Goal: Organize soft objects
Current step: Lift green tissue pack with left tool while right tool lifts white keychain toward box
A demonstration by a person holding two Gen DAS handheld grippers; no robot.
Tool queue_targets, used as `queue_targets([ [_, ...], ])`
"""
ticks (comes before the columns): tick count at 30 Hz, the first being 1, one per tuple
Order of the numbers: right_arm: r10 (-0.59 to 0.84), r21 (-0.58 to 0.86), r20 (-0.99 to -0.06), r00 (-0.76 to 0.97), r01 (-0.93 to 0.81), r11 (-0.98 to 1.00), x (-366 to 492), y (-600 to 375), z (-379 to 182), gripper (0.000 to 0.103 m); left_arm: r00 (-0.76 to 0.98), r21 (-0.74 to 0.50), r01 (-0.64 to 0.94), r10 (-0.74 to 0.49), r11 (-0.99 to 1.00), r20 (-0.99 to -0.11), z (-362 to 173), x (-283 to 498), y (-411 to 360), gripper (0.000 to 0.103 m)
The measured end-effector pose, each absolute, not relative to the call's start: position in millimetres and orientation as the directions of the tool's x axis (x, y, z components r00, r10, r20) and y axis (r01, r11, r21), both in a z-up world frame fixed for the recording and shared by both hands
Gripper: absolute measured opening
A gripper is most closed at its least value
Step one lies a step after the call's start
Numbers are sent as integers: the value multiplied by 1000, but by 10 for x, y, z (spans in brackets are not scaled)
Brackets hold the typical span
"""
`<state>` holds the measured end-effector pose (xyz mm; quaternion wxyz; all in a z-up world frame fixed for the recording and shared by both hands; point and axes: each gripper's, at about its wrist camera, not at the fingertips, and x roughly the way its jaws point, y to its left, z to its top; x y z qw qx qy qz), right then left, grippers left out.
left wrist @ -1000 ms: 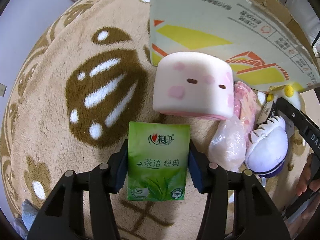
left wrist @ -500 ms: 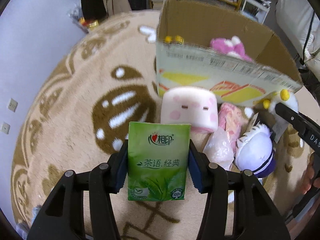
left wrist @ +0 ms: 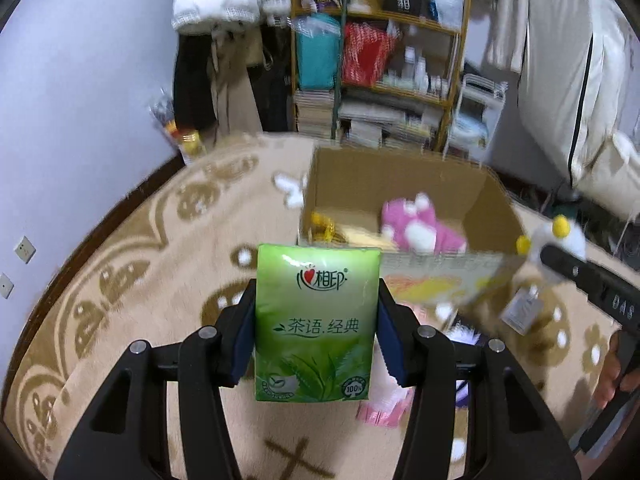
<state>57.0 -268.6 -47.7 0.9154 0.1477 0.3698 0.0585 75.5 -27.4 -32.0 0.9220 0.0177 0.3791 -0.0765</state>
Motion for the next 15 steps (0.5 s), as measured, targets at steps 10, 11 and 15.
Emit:
queue_targets([
  [10,150,206,-509,848,-49,977,455,-2451,9,45,837,-44,181,-177,983,-517,213,787,-261,52],
  [11,146,199,-500,853,-51,979,471,-2436,45,45,841,-31,183,-173,983,-513,228,808,-272,52],
  [15,131,184,-477,869,-48,982,531,-2438,147,45,859,23,187,-152,982,-489,289,850,-327,52],
])
